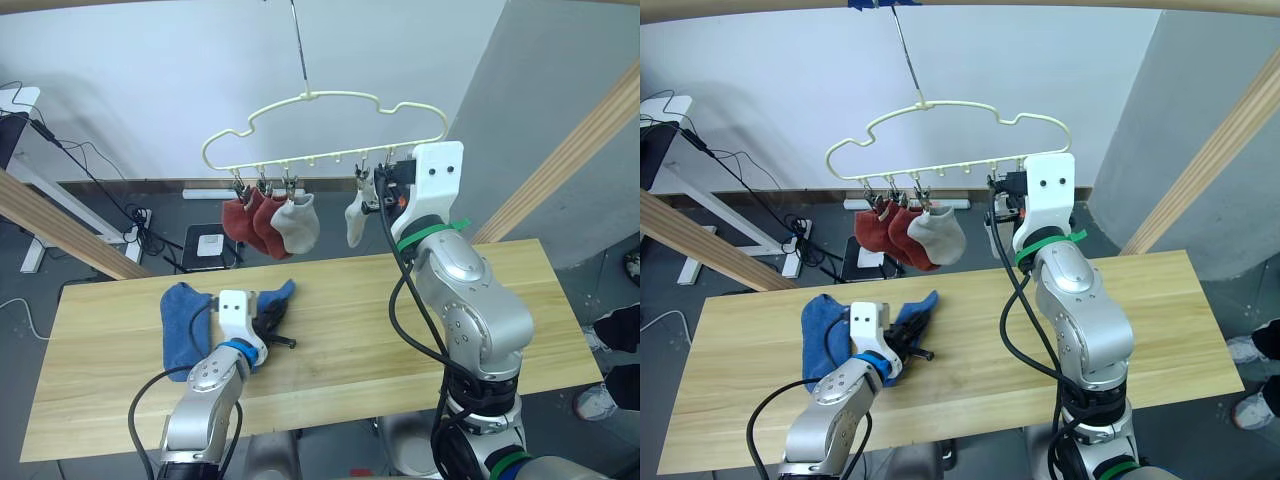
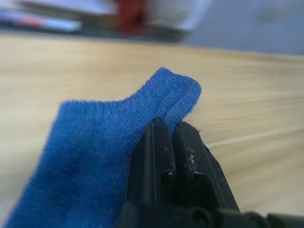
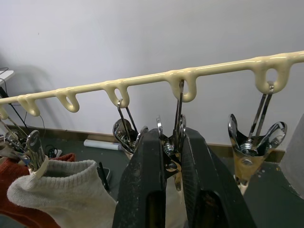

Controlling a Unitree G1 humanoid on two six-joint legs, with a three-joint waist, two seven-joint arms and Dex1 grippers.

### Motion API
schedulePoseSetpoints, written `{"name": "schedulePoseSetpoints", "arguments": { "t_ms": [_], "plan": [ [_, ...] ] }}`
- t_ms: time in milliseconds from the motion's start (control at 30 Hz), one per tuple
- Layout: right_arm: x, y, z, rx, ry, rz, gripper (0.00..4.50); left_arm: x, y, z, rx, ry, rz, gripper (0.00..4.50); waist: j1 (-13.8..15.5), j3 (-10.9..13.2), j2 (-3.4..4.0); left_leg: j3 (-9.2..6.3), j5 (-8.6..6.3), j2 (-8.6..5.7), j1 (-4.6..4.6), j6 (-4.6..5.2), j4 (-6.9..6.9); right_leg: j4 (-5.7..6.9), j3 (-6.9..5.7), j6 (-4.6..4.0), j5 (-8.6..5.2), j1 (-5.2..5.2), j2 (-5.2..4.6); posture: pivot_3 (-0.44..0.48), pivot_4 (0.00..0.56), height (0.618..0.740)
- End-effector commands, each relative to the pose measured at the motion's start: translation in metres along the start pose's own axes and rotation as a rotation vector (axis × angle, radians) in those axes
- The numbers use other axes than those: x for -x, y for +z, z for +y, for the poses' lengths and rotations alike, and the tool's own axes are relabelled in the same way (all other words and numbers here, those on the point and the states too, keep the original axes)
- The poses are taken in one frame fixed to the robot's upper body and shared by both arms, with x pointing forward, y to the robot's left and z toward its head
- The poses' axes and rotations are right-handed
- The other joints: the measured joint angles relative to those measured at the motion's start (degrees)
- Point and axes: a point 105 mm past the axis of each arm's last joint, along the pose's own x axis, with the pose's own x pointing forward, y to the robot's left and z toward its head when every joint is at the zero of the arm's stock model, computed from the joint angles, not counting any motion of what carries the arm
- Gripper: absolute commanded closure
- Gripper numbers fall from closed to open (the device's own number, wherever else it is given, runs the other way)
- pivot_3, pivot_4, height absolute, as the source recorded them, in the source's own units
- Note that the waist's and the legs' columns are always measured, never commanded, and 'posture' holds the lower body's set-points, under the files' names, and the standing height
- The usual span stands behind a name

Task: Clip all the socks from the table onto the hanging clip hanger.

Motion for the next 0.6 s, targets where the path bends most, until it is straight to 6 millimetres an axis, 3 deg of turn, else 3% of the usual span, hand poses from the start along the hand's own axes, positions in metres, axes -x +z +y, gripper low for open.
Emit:
{"name": "schedulePoseSetpoints", "arguments": {
  "t_ms": [33, 200, 533, 600],
  "plan": [
    [0.004, 0.012, 0.004, 0.001, 0.018, -0.058, 4.38, 0.005, 0.002, 0.006, -0.106, 0.013, -0.005, 4.5, -0.14, 0.0, 0.0, 0.0, 0.0, 0.0, 0.01, 0.0, -0.01, 0.0, 0.0, 0.0, 0.0, 0.0, 0.03, -0.23, 0.291, 0.74],
    [0.004, 0.011, 0.004, 0.0, 0.018, -0.056, 4.38, 0.003, 0.003, 0.013, -0.15, 0.052, -0.023, 4.5, -0.14, 0.0, 0.0, -0.01, 0.0, 0.02, 0.0, 0.0, -0.03, 0.0, 0.02, -0.01, 0.0, -0.02, 0.08, -0.227, 0.292, 0.74],
    [0.005, 0.01, 0.004, 0.004, 0.02, -0.053, 4.38, 0.02, 0.008, 0.021, -0.226, 0.123, -0.047, 1.7, -0.17, 0.0, 0.0, 0.0, 0.0, 0.05, -0.01, 0.0, -0.05, -0.03, 0.03, 0.0, 0.0, -0.03, 0.0, -0.228, 0.293, 0.74],
    [0.005, 0.01, 0.004, 0.003, 0.021, -0.051, 4.38, 0.025, 0.001, 0.027, -0.19, 0.164, -0.007, 1.14, -0.15, 0.0, 0.0, 0.0, -0.01, 0.06, -0.01, 0.0, -0.06, -0.04, 0.03, 0.0, 0.0, -0.03, -0.01, -0.224, 0.297, 0.74]
  ]
}}
